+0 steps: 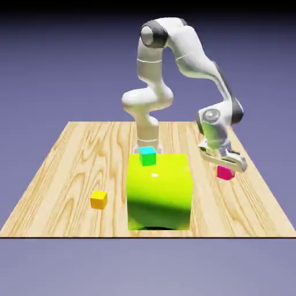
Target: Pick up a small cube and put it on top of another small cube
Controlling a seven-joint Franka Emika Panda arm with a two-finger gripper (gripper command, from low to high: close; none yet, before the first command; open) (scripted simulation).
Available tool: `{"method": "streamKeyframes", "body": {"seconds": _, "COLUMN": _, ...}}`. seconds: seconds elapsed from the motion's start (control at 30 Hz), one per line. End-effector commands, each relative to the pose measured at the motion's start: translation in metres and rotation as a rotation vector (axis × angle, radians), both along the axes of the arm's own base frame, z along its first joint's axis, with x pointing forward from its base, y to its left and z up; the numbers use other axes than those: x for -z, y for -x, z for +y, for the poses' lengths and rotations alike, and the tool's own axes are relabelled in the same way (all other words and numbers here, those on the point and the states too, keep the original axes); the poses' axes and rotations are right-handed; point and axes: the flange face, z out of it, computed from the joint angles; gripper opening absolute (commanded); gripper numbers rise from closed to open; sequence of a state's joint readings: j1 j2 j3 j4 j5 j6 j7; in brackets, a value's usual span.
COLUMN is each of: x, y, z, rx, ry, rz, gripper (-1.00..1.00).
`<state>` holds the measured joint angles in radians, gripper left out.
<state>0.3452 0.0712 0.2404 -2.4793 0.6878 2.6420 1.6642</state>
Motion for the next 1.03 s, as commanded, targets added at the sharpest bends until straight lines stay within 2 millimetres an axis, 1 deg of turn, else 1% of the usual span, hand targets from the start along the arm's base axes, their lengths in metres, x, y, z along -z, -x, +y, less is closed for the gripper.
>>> {"method": "streamKeyframes", "body": {"seconds": 0.0, "x": -0.015, "y": -0.022, "z": -0.011, "rx": 0.01, "ry": 0.002, "rz": -0.036, "gripper": -1.0}}
{"method": "streamKeyframes", "body": {"seconds": 0.07, "x": -0.046, "y": -0.071, "z": -0.058, "rx": 0.073, "ry": 0.018, "rz": -0.111, "gripper": -1.0}}
{"method": "streamKeyframes", "body": {"seconds": 0.13, "x": -0.079, "y": -0.113, "z": -0.115, "rx": 0.14, "ry": 0.049, "rz": -0.184, "gripper": -1.0}}
{"method": "streamKeyframes", "body": {"seconds": 0.2, "x": -0.084, "y": -0.132, "z": -0.183, "rx": 0.171, "ry": 0.094, "rz": -0.184, "gripper": -1.0}}
{"method": "streamKeyframes", "body": {"seconds": 0.27, "x": -0.085, "y": -0.14, "z": -0.254, "rx": 0.198, "ry": 0.141, "rz": -0.169, "gripper": -1.0}}
{"method": "streamKeyframes", "body": {"seconds": 0.3, "x": -0.086, "y": -0.14, "z": -0.29, "rx": 0.212, "ry": 0.164, "rz": -0.158, "gripper": -1.0}}
{"method": "streamKeyframes", "body": {"seconds": 0.37, "x": -0.073, "y": -0.126, "z": -0.359, "rx": 0.218, "ry": 0.193, "rz": -0.096, "gripper": -1.0}}
{"method": "streamKeyframes", "body": {"seconds": 0.4, "x": -0.066, "y": -0.115, "z": -0.393, "rx": 0.22, "ry": 0.202, "rz": -0.061, "gripper": -1.0}}
{"method": "streamKeyframes", "body": {"seconds": 0.47, "x": -0.052, "y": -0.086, "z": -0.456, "rx": 0.225, "ry": 0.21, "rz": 0.011, "gripper": -1.0}}
{"method": "streamKeyframes", "body": {"seconds": 0.53, "x": -0.031, "y": -0.053, "z": -0.494, "rx": 0.21, "ry": 0.18, "rz": 0.088, "gripper": -1.0}}
{"method": "streamKeyframes", "body": {"seconds": 0.6, "x": -0.01, "y": -0.017, "z": -0.524, "rx": 0.195, "ry": 0.135, "rz": 0.161, "gripper": -1.0}}
{"method": "streamKeyframes", "body": {"seconds": 0.63, "x": 0.0, "y": 0.001, "z": -0.535, "rx": 0.186, "ry": 0.106, "rz": 0.194, "gripper": -1.0}}
{"method": "streamKeyframes", "body": {"seconds": 0.67, "x": 0.018, "y": 0.007, "z": -0.517, "rx": 0.153, "ry": 0.056, "rz": 0.222, "gripper": -1.0}}
{"method": "streamKeyframes", "body": {"seconds": 0.7, "x": 0.029, "y": 0.012, "z": -0.506, "rx": 0.134, "ry": 0.026, "rz": 0.24, "gripper": -1.0}}
{"method": "streamKeyframes", "body": {"seconds": 0.73, "x": 0.029, "y": 0.012, "z": -0.506, "rx": 0.134, "ry": 0.026, "rz": 0.24, "gripper": -1.0}}
{"method": "streamKeyframes", "body": {"seconds": 0.83, "x": 0.082, "y": 0.019, "z": -0.491, "rx": 0.133, "ry": 0.024, "rz": 0.239, "gripper": -1.0}}
{"method": "streamKeyframes", "body": {"seconds": 0.87, "x": 0.094, "y": 0.022, "z": -0.488, "rx": 0.134, "ry": 0.026, "rz": 0.24, "gripper": -1.0}}
{"method": "streamKeyframes", "body": {"seconds": 0.9, "x": 0.094, "y": 0.022, "z": -0.488, "rx": 0.134, "ry": 0.026, "rz": 0.24, "gripper": 1.0}}
{"method": "streamKeyframes", "body": {"seconds": 0.93, "x": 0.094, "y": 0.022, "z": -0.488, "rx": 0.134, "ry": 0.026, "rz": 0.24, "gripper": 1.0}}
{"method": "streamKeyframes", "body": {"seconds": 1.0, "x": 0.059, "y": 0.015, "z": -0.497, "rx": 0.133, "ry": 0.024, "rz": 0.238, "gripper": 1.0}}
